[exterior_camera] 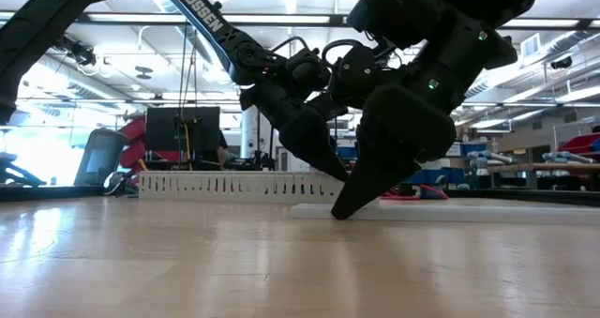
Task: Ziptie cables
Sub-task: Close the white cable duct cover
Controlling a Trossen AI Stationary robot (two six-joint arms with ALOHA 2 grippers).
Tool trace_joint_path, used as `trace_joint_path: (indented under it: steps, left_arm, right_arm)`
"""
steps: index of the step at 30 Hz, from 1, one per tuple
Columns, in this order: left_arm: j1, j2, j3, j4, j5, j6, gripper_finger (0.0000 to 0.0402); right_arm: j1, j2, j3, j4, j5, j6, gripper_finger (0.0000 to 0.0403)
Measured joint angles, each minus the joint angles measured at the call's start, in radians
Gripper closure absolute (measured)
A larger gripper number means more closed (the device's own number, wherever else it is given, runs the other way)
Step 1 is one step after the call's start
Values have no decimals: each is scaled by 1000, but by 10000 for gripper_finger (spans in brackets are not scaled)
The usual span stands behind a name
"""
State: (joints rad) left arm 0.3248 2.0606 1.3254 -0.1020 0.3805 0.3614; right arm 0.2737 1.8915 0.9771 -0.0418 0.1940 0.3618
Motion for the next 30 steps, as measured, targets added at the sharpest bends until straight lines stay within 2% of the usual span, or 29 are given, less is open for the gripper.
trace_joint_path:
  steps: [30]
  left_arm:
    - [0,0,0,0,-17,0,62]
  right_arm:
    - [1,-40,-3,-81,19,-20,177]
